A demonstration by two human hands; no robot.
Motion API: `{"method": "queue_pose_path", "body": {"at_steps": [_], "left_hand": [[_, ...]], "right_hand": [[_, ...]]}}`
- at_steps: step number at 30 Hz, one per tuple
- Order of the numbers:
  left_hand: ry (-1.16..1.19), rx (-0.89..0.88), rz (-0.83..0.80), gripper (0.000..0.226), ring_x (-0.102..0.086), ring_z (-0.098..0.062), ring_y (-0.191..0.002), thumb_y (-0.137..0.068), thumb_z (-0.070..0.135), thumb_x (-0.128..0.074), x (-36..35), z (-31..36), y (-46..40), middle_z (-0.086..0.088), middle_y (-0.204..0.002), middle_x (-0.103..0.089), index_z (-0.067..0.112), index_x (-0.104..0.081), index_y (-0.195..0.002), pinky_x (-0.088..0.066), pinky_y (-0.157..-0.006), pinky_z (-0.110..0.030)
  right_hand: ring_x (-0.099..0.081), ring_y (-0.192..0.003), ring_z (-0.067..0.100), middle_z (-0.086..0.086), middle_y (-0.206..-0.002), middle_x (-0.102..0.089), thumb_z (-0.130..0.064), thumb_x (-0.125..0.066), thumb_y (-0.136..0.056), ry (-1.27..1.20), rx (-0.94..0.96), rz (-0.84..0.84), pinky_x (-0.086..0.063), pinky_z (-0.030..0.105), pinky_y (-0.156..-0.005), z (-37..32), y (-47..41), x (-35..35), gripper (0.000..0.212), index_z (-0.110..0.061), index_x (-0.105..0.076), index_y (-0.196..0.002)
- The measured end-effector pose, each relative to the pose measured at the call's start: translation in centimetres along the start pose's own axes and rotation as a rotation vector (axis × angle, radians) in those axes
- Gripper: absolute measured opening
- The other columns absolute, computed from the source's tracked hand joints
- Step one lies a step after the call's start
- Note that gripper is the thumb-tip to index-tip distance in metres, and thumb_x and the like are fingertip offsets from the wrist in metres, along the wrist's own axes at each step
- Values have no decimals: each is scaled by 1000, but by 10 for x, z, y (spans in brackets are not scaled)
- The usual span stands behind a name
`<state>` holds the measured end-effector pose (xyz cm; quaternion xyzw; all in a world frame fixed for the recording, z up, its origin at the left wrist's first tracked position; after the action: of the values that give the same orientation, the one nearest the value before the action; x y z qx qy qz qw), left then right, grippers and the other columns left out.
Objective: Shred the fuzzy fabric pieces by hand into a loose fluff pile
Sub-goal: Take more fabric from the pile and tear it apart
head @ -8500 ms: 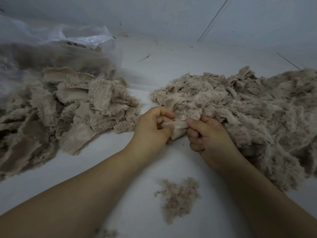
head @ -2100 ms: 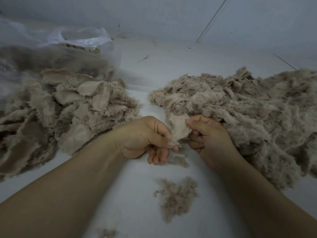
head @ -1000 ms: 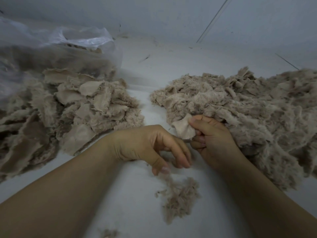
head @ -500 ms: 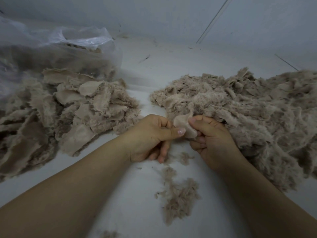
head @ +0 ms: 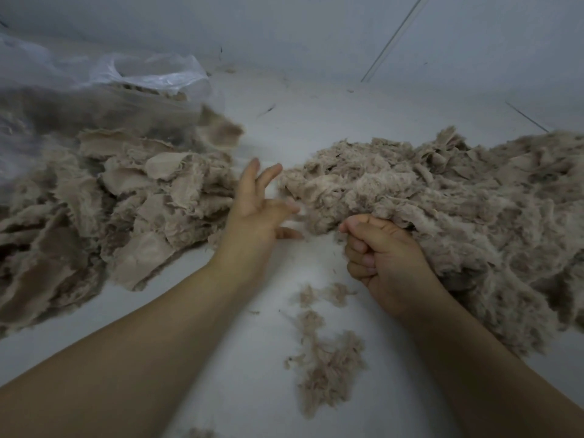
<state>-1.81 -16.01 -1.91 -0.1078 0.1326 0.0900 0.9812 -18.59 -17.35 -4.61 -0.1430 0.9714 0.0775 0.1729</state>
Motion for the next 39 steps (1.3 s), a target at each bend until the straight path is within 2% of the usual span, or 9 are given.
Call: {"method": "queue_pose_path", "body": {"at_steps": [2,4,7,13,22,25,28,33,39], "left_hand": [[-293,-62,-89,52,-63,-20,-95,-88,-7,-61,-15,0,3,9,-149,-40,24,-57,-129,-56,-80,-43],[-496,-68,-246,41,-48,-13,-130,-87,-4,-63,-32,-10,7,5,-156,-32,32,-69,-107,-45,-103,-28],[-754,-67,-392,41,-6,10,-140,-90,5,-62,-40,-18,7,1,-161,-22,34,-68,-117,-18,-97,2],[-922,-204,-492,38,-46,-19,-124,-90,-6,-52,-56,-16,8,-1,-120,-55,8,-65,-123,-28,-92,-2],[-413,-137,-171,10,-71,-21,-73,-82,9,-76,-30,-4,15,-4,-74,-73,15,-77,-74,-60,-72,-39],[-339,-133,-127,29,-58,-29,-55,-81,17,-76,-25,-4,13,-18,-59,-62,2,-64,-58,-50,-53,-44],[-235,-83,-39,22,-62,-21,-59,-81,5,-75,-13,-6,6,-14,-64,-68,3,-64,-62,-54,-58,-33],[-270,-121,84,18,-65,-41,-65,-83,0,-73,1,-4,5,-21,-74,-68,0,-61,-68,-58,-62,-50],[-227,-69,57,18,-60,-18,-46,-88,1,-67,-3,-6,3,-6,-65,-62,9,-52,-84,-48,-42,-30]], "right_hand": [[-25,-36,3,-4,-50,-40,-9,-45,-100,17,-3,-3,-21,15,-34,0,0,-2,24,-6,-58,-80],[-25,-37,3,-4,-51,-39,-9,-45,-100,34,-2,-4,-22,15,-34,1,0,-2,24,-6,-58,-81],[-25,-38,3,-4,-51,-40,-9,-46,-101,57,1,-2,-21,15,-34,1,1,-3,24,-6,-59,-81],[-26,-37,3,-4,-52,-40,-8,-46,-100,73,3,7,-22,15,-34,2,1,-1,23,-6,-60,-82],[-28,-40,3,-4,-54,-40,-8,-48,-99,48,-100,-82,-25,15,-36,8,-3,-3,34,-27,-60,-125],[-28,-36,1,-5,-52,-41,-9,-47,-101,73,-138,-75,-23,13,-34,9,-3,-4,18,-19,-62,-104],[-25,-37,2,-4,-52,-39,-7,-48,-100,108,-122,-72,-20,14,-34,8,-3,-5,28,-13,-48,-73],[-25,-36,2,-5,-52,-39,-5,-45,-101,36,-104,-36,-22,14,-33,7,-3,-3,32,-14,-45,-70],[-25,-36,2,-5,-53,-40,-4,-42,-102,-36,-81,-14,-23,14,-32,6,-5,0,44,-19,-53,-62]]}}
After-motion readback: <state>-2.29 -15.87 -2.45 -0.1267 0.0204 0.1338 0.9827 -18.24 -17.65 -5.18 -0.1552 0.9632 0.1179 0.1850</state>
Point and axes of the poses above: each hand's wrist, its own y-axis away from the middle knuckle, its own x-axis out of the back of the hand, z = x × y, the point moved 9 cm from there along -y, towards the middle knuckle
